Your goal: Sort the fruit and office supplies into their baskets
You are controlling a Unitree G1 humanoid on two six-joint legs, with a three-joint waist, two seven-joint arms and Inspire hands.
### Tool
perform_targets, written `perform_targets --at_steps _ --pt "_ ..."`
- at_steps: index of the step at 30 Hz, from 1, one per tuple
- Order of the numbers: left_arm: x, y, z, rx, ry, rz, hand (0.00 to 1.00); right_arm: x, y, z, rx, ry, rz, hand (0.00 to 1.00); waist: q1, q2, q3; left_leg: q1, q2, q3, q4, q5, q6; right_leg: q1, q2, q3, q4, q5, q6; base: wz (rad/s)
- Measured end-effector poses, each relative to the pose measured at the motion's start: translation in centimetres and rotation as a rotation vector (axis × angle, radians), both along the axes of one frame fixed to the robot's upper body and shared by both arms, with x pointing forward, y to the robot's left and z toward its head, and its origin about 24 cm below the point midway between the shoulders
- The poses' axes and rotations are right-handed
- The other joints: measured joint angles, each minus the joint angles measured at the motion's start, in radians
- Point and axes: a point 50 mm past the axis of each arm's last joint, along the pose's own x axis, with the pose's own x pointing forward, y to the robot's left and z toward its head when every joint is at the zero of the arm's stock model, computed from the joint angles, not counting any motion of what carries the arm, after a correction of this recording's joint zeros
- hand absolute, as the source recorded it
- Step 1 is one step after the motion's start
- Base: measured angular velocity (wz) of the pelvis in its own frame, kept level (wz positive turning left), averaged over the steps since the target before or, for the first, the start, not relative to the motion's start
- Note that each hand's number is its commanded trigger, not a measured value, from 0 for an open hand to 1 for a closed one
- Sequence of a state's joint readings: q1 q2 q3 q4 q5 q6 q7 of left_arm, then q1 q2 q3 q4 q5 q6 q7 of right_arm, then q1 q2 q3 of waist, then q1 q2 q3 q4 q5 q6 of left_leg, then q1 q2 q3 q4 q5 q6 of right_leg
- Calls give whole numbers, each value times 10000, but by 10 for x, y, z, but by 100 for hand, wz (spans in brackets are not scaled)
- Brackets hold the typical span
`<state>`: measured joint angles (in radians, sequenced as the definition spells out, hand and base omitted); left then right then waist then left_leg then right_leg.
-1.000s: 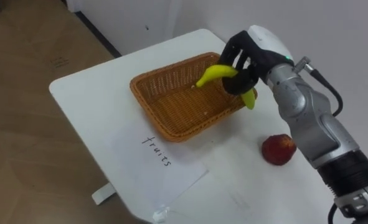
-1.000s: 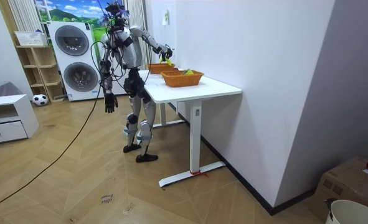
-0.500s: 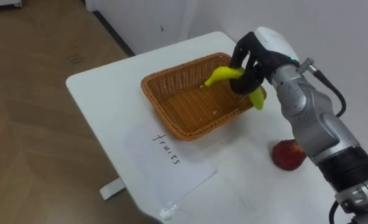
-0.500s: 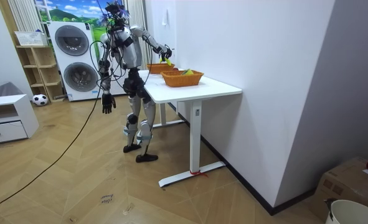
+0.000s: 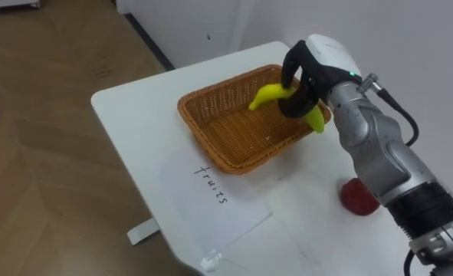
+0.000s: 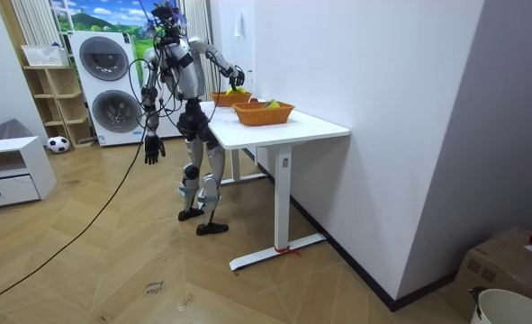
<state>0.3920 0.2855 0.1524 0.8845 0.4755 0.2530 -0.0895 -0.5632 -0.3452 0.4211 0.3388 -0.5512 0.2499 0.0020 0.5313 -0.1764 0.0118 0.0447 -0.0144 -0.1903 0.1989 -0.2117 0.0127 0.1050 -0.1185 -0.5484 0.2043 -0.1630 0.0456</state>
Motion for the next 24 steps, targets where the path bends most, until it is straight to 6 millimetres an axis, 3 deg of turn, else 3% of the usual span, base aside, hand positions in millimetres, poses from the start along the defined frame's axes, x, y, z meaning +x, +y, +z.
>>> perform_targets --at_steps 17,24 --pt "7 2 4 114 -313 -200 0 -2 6 -4 -207 121 255 0 -39 26 18 9 3 24 1 -1 1 -20 -8 27 13 -6 9 0" --pt "7 1 3 77 -136 -405 0 -3 6 -8 -247 282 285 0 -88 28 20 84 18 235 -29 -4 7 -32 1 278 9 -6 10 -6"
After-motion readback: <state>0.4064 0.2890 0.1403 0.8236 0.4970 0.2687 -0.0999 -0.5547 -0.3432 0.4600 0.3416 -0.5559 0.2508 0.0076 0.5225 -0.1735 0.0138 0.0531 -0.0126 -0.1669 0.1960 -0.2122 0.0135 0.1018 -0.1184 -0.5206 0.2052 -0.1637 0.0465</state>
